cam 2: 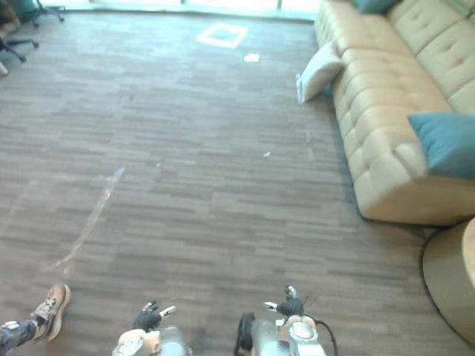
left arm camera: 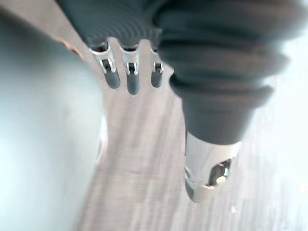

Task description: Pick up cushions and gather them together orderly.

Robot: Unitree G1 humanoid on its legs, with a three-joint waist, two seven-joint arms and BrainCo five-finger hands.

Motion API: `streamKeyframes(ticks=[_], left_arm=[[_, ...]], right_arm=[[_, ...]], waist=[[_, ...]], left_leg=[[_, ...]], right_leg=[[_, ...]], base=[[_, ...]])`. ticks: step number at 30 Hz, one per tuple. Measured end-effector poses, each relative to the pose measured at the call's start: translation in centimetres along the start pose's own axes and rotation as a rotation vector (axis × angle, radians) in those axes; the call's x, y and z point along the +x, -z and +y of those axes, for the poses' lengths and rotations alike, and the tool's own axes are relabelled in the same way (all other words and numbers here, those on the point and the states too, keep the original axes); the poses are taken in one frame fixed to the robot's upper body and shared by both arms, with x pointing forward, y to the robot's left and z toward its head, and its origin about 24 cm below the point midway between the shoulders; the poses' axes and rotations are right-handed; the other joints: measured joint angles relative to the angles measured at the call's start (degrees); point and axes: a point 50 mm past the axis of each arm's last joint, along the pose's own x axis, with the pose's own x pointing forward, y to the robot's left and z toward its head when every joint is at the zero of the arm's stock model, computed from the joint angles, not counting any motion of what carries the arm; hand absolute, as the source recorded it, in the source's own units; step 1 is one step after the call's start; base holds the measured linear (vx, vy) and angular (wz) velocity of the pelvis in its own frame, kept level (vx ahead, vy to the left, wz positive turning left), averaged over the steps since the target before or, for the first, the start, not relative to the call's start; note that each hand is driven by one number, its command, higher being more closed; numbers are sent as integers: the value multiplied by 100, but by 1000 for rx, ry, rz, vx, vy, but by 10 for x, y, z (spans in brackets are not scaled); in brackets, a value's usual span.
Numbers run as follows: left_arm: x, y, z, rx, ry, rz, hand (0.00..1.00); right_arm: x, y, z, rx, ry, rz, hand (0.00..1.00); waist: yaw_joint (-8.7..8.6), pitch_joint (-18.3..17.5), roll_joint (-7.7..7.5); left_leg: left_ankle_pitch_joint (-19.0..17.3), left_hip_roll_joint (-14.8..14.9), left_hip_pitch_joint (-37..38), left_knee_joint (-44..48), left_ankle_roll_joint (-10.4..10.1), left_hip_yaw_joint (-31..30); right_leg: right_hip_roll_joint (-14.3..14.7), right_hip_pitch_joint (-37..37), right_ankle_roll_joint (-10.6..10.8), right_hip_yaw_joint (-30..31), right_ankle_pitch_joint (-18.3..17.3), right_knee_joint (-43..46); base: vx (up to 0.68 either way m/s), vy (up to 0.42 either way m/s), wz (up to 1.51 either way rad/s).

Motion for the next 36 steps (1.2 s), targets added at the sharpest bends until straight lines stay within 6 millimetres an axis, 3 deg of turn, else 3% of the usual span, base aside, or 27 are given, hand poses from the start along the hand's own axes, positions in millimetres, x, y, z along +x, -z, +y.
streamKeyframes(ticks=[3, 4, 5, 6, 7, 8, 10, 12, 13, 14, 15, 16, 17, 19, 21, 23, 24, 26, 27, 28, 29, 30, 31, 32, 33, 35, 36], left_arm=[[0, -5, -2, -30, 3, -29, 0], [0, -7, -6, -53, 6, -42, 0], [0, -8, -6, -60, 4, -44, 0], [0, -8, -7, -63, 5, -46, 0], [1, -14, -1, -51, -5, -66, 0], [1, -18, 3, -56, -15, -83, 0], [1, -16, 6, -66, -29, -74, 0], [2, -12, 9, -55, -33, -54, 0], [2, -11, 12, -44, -38, -49, 0], [1, -8, 13, -38, -40, -31, 0], [0, -2, 11, -22, -32, 1, 0], [0, 0, 10, -8, -23, 5, 0], [-2, 6, 6, 22, -1, 25, 0], [-1, 7, 3, 48, 16, 38, 0], [0, 8, 0, 53, 23, 46, 0], [-1, 11, 0, 63, 23, 55, 0], [-4, 21, 3, 71, 13, 88, 0], [-5, 24, -2, 80, 30, 98, 0], [-5, 26, -8, 99, 50, 106, 0], [-5, 25, -10, 92, 52, 106, 0], [-4, 22, -13, 93, 59, 98, 0], [-4, 22, -15, 92, 64, 95, 0], [-4, 20, -18, 84, 73, 87, 0], [-2, 15, -13, 81, 62, 62, 0], [-1, 10, -6, 84, 46, 43, 0], [0, 4, -3, 83, 38, 19, 0], [0, -2, -5, 74, 41, -8, 0]], right_arm=[[0, 0, 2, 1, -8, 5, 0], [0, 2, -1, -16, -3, 8, 0], [1, 4, 0, -20, -4, 16, 0], [1, 6, 0, -22, -4, 28, 0], [0, 7, 10, -17, -28, 36, 0], [1, 5, 15, -13, -40, 30, 0], [0, 8, 17, -16, -43, 42, 0], [0, 8, 18, -38, -48, 35, 0], [0, 7, 20, -46, -58, 29, 0], [-1, 8, 19, -47, -59, 33, 0], [-2, 12, 17, -48, -53, 38, 0], [-2, 10, 15, -48, -49, 26, 0], [-2, 4, 11, -50, -39, -8, 0], [-1, 0, 5, -54, -26, -27, 0], [0, -2, -2, -53, -6, -34, 0], [-1, 1, -7, -31, 12, -20, 0], [-1, 1, -9, -30, 16, -22, 0], [0, -3, -15, -44, 25, -33, 0], [2, -8, -19, -56, 27, -47, 0], [2, -8, -20, -58, 28, -50, 0], [2, -8, -21, -62, 26, -44, 0], [2, -7, -22, -66, 27, -36, 0], [2, -5, -22, -65, 29, -21, 0], [2, -2, -17, -47, 18, -11, 0], [0, 2, -10, -34, 5, 0, 0], [0, 2, -7, -31, -5, 1, 0], [1, 0, -8, -27, -1, -5, 0]], waist=[[127, 11, -26], [262, 31, 64], [336, 25, 64], [384, -9, 29], [361, -50, -220], [283, -60, -386], [283, -127, -491], [250, -148, -569], [234, -129, -623], [223, -118, -625], [182, -69, -514], [167, -84, -477], [46, -115, -384], [-66, -108, -374], [-142, -81, -331], [-161, -76, -340], [-217, -83, -258], [-175, -279, -39], [-168, -282, 67], [-162, -278, 107], [-146, -219, 233], [-132, -188, 303], [-126, -130, 374], [-80, -80, 295], [-70, -64, 84], [-44, -64, -27], [-16, -46, -49]], left_leg=[[238, -494, -405, -2160, -16, 80], [1203, -702, -521, -3974, -298, 92], [1529, -675, -545, -3867, -230, 85], [1761, -714, -534, -3715, 49, 112], [1446, -888, -625, -3411, 426, 122], [1135, -971, -736, -2934, 644, 75], [622, -1048, -652, -2527, 768, 103], [66, -1170, -252, -2444, 751, 186], [-171, -1273, 71, -2486, 750, 193], [-308, -1352, 411, -2628, 770, 191], [-414, -1429, 1061, -3086, 742, 153], [-426, -1451, 1362, -3355, 716, 143], [-339, -1423, 1899, -3853, 574, 80], [-337, -1422, 2349, -4232, 549, 10], [-358, -1348, 2680, -4476, 499, -16], [-449, -1295, 3254, -4785, 82, 90], [-612, -1201, 3704, -4843, -184, 83], [-468, -925, 3706, -4552, -433, 79], [-239, -677, 3449, -3636, -589, -85], [-86, -578, 3270, -3133, -620, -165], [807, -264, 2688, -1586, -600, -427], [930, -92, 2407, -854, -580, -502], [621, 236, 1936, 334, -497, -456], [199, 397, 1444, 995, -329, -342], [-22, 330, 1007, 816, -165, -131], [-113, 203, 515, 268, -42, 75], [-139, -64, 73, -787, -31, 230]], right_leg=[[-205, 414, 283, 225, -239, -225], [-221, 845, 553, 463, -435, -534], [-241, 974, 605, 559, -486, -612], [-253, 1087, 634, 683, -505, -676], [-468, 1201, 579, 766, -472, -739], [-618, 1174, 727, 800, -218, -518], [-818, 959, 939, 928, -117, 390], [-1168, 157, 1736, 1147, 297, 2604], [-1376, -393, 1894, 1123, 370, 3934], [-1508, -697, 1601, 958, 221, 4648], [-1549, -1048, 1109, 607, -67, 5055], [-1527, -1252, 980, 404, -188, 5019], [-1470, -1681, 697, -249, -498, 4394], [-1381, -2200, 575, -673, -532, 3188], [-1168, -2432, 612, -951, -3, 1471], [-980, -2519, 513, -1277, 715, 19], [-873, -2515, 17, -1142, 1428, 143], [-857, -2913, -265, -899, 1338, 1165], [-759, -2982, -353, -803, 773, 1822], [-730, -2947, -344, -803, 605, 1944], [-624, -2630, -364, -845, 270, 2010], [-504, -2409, -356, -823, 174, 1922], [-262, -1918, -346, -760, 61, 1661], [-102, -1160, -290, -685, -4, 1148], [-91, -622, -219, -608, -20, 682], [-105, -204, -112, -535, -21, 280], [-124, 90, -45, -432, -20, 13]], base=[[610, 176, -53], [656, 289, -63], [813, 349, -70], [574, 233, -22], [729, 279, 7], [714, 284, 22], [661, 289, 15], [724, 289, 8], [584, 175, 2], [607, 102, 0], [481, 55, -2], [731, 62, 20], [604, 34, 27], [620, -21, 47], [654, -108, 56], [782, -164, 53], [762, -166, 25], [876, -249, -10], [789, -304, -25], [750, -294, -31], [590, -181, -30], [689, -141, -42], [658, -93, -36], [886, -130, -31], [631, -100, -17], [519, -51, -18], [557, 10, -37]])
